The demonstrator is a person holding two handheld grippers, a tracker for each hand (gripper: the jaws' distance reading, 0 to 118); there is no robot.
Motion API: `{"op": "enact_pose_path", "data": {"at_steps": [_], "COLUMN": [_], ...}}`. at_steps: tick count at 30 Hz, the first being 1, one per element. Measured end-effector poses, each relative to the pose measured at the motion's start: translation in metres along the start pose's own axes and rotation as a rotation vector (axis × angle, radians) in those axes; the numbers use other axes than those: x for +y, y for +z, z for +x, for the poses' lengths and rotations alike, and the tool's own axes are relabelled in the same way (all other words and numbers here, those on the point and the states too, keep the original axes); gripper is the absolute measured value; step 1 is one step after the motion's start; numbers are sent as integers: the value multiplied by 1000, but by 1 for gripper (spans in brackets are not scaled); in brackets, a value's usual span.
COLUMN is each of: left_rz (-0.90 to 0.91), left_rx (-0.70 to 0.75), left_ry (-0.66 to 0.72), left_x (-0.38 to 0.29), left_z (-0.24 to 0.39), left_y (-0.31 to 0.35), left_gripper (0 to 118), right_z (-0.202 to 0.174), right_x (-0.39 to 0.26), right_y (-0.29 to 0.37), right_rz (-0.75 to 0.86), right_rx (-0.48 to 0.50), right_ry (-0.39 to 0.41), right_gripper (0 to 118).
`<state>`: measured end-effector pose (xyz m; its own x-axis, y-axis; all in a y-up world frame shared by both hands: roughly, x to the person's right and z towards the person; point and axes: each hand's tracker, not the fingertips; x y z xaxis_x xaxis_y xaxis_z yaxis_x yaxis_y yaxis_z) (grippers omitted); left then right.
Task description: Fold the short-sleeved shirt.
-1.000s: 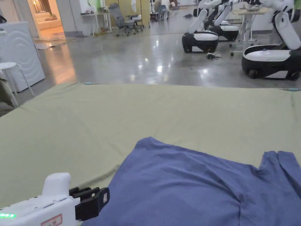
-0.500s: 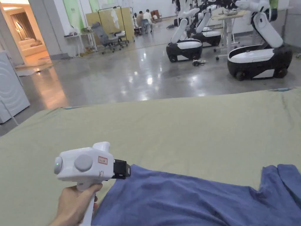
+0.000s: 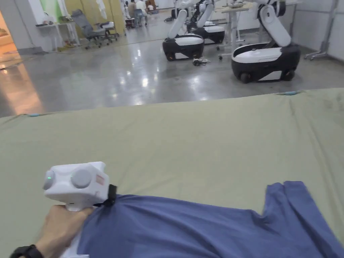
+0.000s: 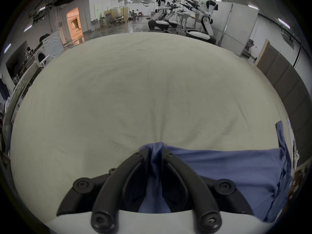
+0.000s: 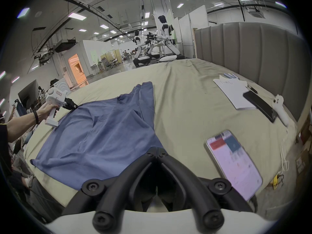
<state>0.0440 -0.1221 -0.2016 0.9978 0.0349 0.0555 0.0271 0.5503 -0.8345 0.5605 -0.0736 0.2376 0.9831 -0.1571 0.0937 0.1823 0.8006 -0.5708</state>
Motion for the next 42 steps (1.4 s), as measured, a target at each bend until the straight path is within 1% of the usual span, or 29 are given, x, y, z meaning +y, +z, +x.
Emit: {"op": "enact_pose_path", "data": {"at_steps": [1, 2, 3, 4, 5, 6, 7, 8, 9, 10, 13, 14, 15, 16, 17, 18, 19, 22, 24, 26, 27, 28, 30, 32, 33, 35, 36, 39, 42], "left_rz": [-15, -20, -24, -32, -38, -44, -54, -65, -70, -76, -90, -90, -88, -87, -84, -81, -79, -79, -84, -87, -87, -88, -84, -67, -56, -29, -4, 81, 174], "left_rx": [2, 29, 32, 41, 53, 63, 76, 85, 88, 91, 89, 86, 84, 80, 78, 77, 74, 61, 54, 57, 60, 66, 80, 97, 104, 110, 110, 52, -38], "left_ry": [-38, -55, -48, -59, -74, -85, -110, -130, -134, -135, -138, -135, -132, -130, -128, -126, -125, -119, -109, -102, -102, -104, -113, -129, -135, -153, -160, -167, -60], "left_x": [0, -1, -2, -2, -1, -1, -1, -1, -1, 0, 3, 2, 2, 1, 0, -1, 1, 1, 4, 4, 5, 5, 4, 0, -2, -6, -8, -14, -16], "left_z": [4, 8, 12, 14, 17, 21, 25, 28, 30, 32, 30, 30, 28, 28, 28, 29, 26, 24, 22, 22, 21, 22, 24, 28, 29, 30, 29, 22, 0], "left_y": [-3, -3, -4, -5, -6, -6, -1, -1, -1, -1, 0, 1, 1, 2, 3, 3, 2, 3, 2, 2, 0, -1, -1, -1, 0, 9, 18, 62, 122], "left_gripper": [9, 9, 9, 9, 9, 9, 9, 9, 9, 9, 9, 9, 9, 9, 9, 9, 9, 9, 9, 9, 9, 9, 9, 9, 9, 8, 7, 6, 6], "right_z": [2, 3, 4, 6, 8, 10, 12, 13, 12, 7, 0, -4, -5, -6, -10, -12, -9, 0, 0, -9, -14, -21, -37, -46, -48, -47, -46, -39, -44], "right_x": [16, 32, 51, 72, 92, 104, 119, 134, 144, 153, 166, 164, 162, 158, 153, 148, 142, 131, 126, 125, 125, 124, 122, 114, 112, 112, 113, 124, 140], "right_y": [-9, -19, -33, -50, -70, -95, -114, -132, -148, -173, -228, -244, -255, -261, -256, -250, -241, -229, -241, -249, -249, -244, -232, -228, -228, -220, -212, -182, -143], "right_rz": [-22, -36, -50, -88, -119, -162, -173, -162, -176, -236, -318, -374, -419, -432, -436, -418, -394, -429, -480, -487, -488, -471, -431, -419, -411, -391, -365, -307, -200], "right_rx": [37, 43, 41, 64, 85, 97, 98, 94, 89, 76, 43, 31, 20, -7, -20, -17, -15, 18, -11, -19, -46, -61, -99, -134, -140, -154, -152, -79, -107], "right_ry": [30, 51, 59, 58, 43, 16, 3, 7, -3, -7, 33, 26, 35, 39, 57, 64, 54, -42, -24, 27, 68, 110, 198, 259, 269, 255, 249, 177, 226], "right_gripper": [0, 5, 22, 50, 101, 116, 115, 110, 109, 110, 109, 105, 96, 83, 72, 76, 77, 76, 77, 75, 73, 68, 45, 21, 16, 4, 3, 3, 3]}}
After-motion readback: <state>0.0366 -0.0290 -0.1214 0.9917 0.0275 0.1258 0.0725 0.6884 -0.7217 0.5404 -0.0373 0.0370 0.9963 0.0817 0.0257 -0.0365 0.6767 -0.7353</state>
